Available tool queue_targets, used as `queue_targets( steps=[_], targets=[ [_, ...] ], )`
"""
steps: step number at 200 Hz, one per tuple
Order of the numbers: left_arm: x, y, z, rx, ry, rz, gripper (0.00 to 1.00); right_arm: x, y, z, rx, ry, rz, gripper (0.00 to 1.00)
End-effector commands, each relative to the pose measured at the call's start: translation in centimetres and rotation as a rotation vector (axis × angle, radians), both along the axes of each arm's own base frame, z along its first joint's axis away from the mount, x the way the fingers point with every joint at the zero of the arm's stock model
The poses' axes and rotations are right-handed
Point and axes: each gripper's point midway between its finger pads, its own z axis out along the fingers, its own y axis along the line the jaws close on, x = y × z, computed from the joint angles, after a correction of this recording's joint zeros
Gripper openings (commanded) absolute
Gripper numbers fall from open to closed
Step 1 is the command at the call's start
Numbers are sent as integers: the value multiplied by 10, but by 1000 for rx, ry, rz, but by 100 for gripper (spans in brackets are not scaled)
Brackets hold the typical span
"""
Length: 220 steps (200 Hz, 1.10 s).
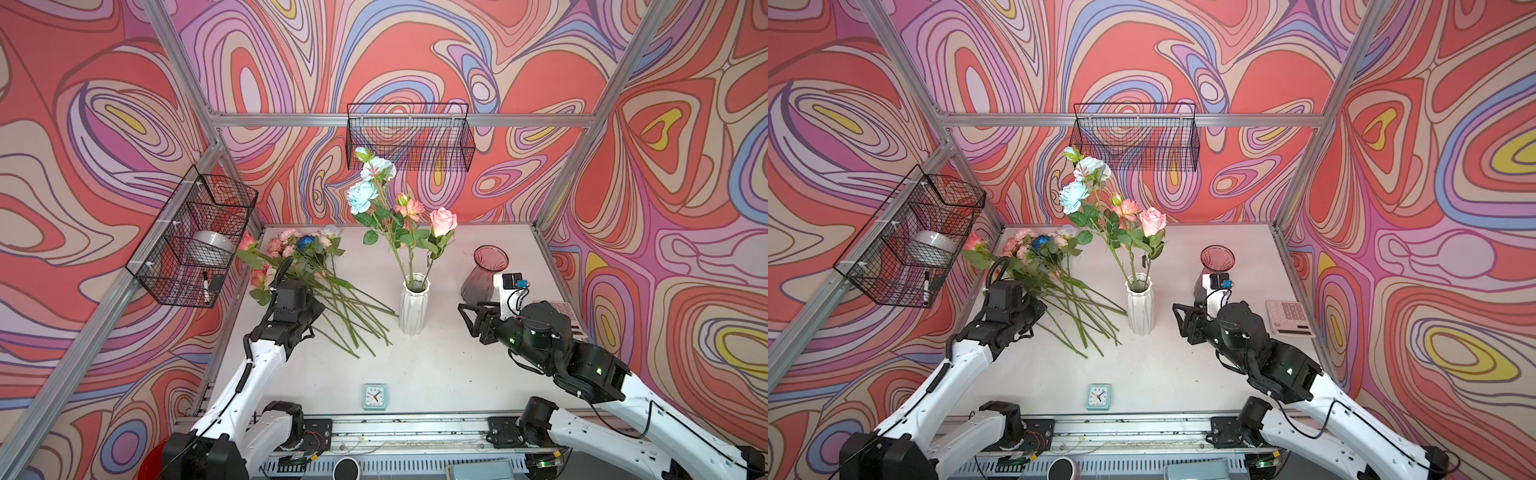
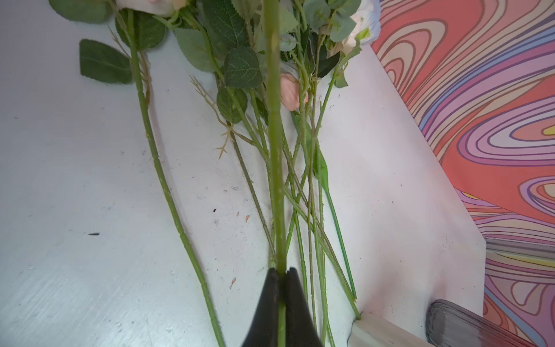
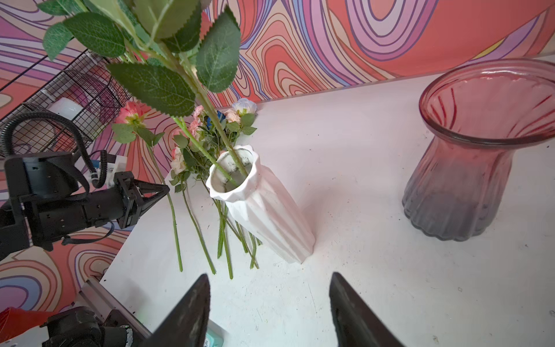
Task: Arrange the flowers into the vase
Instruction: 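Return the left gripper to the rose pile and grasp another stem, then lift the pink rose high with the left gripper while the right reaches toward its stem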
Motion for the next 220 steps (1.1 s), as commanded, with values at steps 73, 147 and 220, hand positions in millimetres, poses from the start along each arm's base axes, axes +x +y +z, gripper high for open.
queue_targets(
  steps=[73,147,220],
  targets=[
    [-40,-45,174,-4,-439,-343,0,-13,22,32,68,-63,159,68],
    [-108,-106,260,-95,-771,-793,0,-39,102,79,120,-70,586,64],
    [-166,-135,281,-175,-938,-1104,0,-45,185,160,222,-208,788,65]
  ],
)
